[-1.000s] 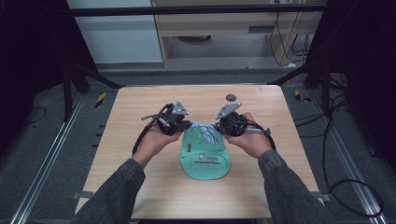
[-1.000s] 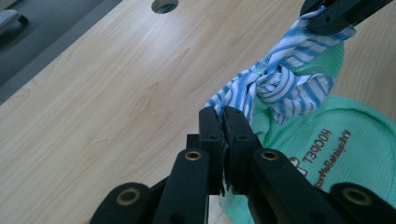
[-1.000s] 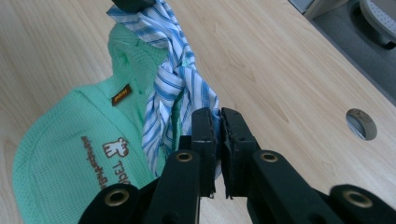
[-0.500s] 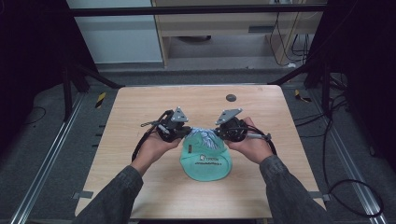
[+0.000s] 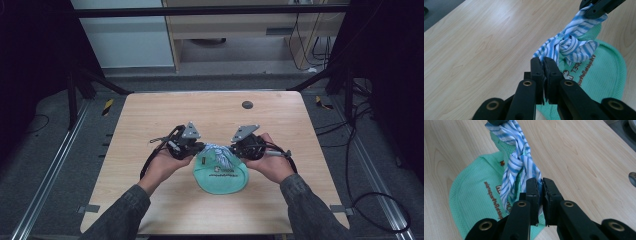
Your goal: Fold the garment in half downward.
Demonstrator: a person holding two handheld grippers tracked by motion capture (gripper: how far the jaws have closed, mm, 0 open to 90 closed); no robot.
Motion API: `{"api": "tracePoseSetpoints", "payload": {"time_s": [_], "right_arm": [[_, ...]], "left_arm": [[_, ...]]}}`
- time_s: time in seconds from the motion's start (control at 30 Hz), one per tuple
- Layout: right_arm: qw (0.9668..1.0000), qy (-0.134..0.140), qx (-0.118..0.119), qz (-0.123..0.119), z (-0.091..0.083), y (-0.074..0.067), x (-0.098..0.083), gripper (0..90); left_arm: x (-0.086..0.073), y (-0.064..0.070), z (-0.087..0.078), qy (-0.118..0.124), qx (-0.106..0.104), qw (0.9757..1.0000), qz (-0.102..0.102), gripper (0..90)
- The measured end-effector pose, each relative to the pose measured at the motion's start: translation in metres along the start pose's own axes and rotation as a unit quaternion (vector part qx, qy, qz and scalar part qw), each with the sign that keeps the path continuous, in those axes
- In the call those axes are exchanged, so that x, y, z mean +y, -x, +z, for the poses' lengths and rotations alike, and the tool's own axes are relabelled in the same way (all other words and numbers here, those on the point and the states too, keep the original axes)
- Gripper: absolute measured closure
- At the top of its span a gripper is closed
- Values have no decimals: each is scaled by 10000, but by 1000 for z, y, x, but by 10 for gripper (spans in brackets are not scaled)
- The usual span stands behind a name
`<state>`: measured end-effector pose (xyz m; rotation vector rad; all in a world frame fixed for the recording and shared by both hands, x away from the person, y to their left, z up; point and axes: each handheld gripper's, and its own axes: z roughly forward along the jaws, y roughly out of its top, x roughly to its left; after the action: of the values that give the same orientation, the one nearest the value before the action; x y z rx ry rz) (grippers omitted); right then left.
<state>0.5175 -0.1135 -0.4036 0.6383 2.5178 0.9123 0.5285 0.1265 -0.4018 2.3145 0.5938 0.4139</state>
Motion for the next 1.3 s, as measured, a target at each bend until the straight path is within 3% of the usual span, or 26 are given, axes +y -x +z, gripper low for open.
{"api": "tracePoseSetpoints", "payload": {"time_s": [0.27,0.57,0.93,1.3], "right_arm": [[10000,-68,61,-5,3,-6,-10,834],[9999,35,142,8,2,-14,-17,836],[9996,90,164,-212,-7,-29,-30,834],[9994,50,208,-258,-7,-40,-40,826]], "left_arm": [[-9,10,1,-8,-81,10000,10,871],[-18,15,1,89,-173,9997,-143,871],[-22,30,2,70,-225,9997,34,866],[-33,40,4,103,-296,9995,38,862]]}}
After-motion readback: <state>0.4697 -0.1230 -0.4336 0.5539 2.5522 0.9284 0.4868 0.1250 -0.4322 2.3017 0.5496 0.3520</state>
